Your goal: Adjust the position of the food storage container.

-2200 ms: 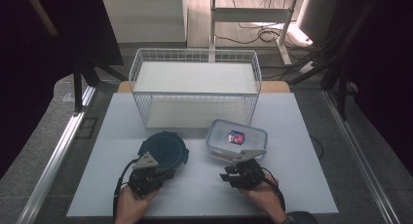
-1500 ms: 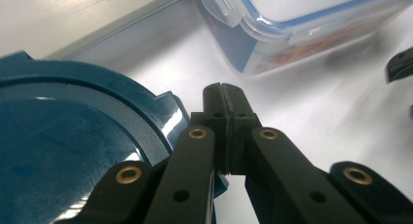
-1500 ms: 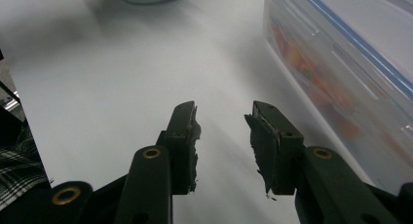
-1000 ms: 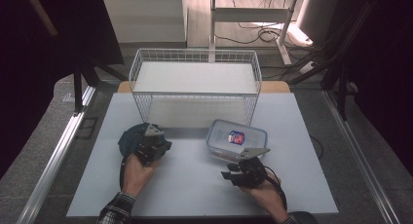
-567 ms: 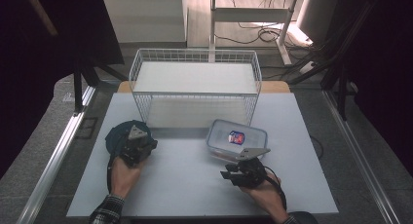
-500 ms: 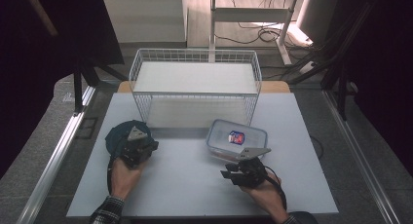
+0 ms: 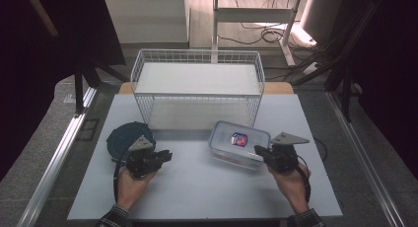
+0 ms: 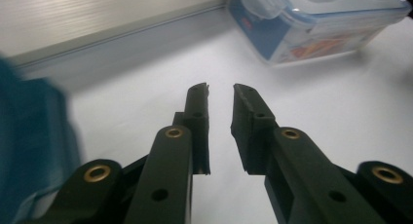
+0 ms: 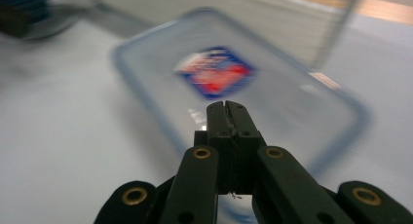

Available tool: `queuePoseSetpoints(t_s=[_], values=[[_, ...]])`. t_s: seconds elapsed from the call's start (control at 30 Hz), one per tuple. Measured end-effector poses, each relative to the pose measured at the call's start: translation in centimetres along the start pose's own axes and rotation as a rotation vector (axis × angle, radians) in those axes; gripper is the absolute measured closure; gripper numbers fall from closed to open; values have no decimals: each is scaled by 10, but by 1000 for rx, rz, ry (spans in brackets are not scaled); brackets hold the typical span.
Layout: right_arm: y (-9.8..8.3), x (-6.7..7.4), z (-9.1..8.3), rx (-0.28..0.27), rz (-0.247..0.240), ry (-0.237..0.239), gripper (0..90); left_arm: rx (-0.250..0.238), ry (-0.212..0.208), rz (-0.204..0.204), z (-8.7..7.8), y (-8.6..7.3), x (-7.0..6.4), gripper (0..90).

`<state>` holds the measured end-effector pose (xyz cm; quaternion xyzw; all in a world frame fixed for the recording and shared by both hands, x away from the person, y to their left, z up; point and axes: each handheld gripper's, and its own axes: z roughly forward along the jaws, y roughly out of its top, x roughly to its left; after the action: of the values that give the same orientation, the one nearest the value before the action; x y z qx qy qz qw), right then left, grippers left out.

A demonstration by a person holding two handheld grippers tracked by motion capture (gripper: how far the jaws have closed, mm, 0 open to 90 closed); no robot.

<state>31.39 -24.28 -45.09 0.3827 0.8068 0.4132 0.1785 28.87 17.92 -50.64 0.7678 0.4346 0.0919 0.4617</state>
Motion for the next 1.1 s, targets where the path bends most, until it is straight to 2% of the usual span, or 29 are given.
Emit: queuePoseSetpoints(t_s=[0.07, 0.1, 0.13, 0.2, 0.33, 0.47, 0.5, 0.53, 0.67, 0.7, 0.77, 0.83, 0.87, 0.9, 0.93, 1.0, 1.07, 1.1], values=[[-2, -19, -3, -5, 34, -66, 895, 6, -14, 14, 6, 2, -3, 818], [-4, -26, -3, -3, 47, -86, 895, 6, -14, 14, 6, 2, -3, 839], [-5, -35, -3, -2, 70, -103, 895, 11, -24, 31, 12, 5, -6, 869], [-8, -50, -2, 1, 121, -127, 895, 7, -29, 37, 17, 9, -7, 900], [-10, -68, 9, 24, 171, -154, 895, -4, -40, 24, 33, 22, -5, 900], [-10, -72, 23, 61, 177, -169, 894, -18, -54, 0, 58, 37, -4, 900], [-10, -72, 23, 61, 177, -169, 894, -18, -54, 0, 58, 37, -4, 900], [-9, -72, 29, 77, 178, -192, 895, -13, -48, 6, 72, 43, -4, 900], [-7, -76, 36, 83, 194, -205, 896, 1, -27, 7, 98, 56, -2, 900], [-7, -77, 38, 84, 198, -204, 896, 1, -27, 7, 98, 56, -2, 900], [-6, -77, 41, 75, 217, -187, 896, 5, -35, -16, 113, 63, 2, 900], [-4, -75, 44, 79, 210, -185, 896, 17, -56, -22, 123, 66, 3, 900], [-3, -73, 46, 80, 207, -179, 896, 17, -56, -22, 123, 66, 3, 900], [-2, -71, 48, 80, 206, -171, 896, 38, -66, -9, 127, 67, 1, 900], [-1, -68, 50, 83, 201, -164, 896, 44, -36, 1, 126, 66, -1, 900], [1, -64, 52, 87, 188, -169, 896, 48, -19, -13, 120, 64, -1, 900], [2, -62, 55, 87, 190, -145, 897, 51, 7, -20, 111, 60, -4, 900], [2, -62, 55, 87, 190, -145, 897, 51, 7, -20, 111, 60, -4, 900]])
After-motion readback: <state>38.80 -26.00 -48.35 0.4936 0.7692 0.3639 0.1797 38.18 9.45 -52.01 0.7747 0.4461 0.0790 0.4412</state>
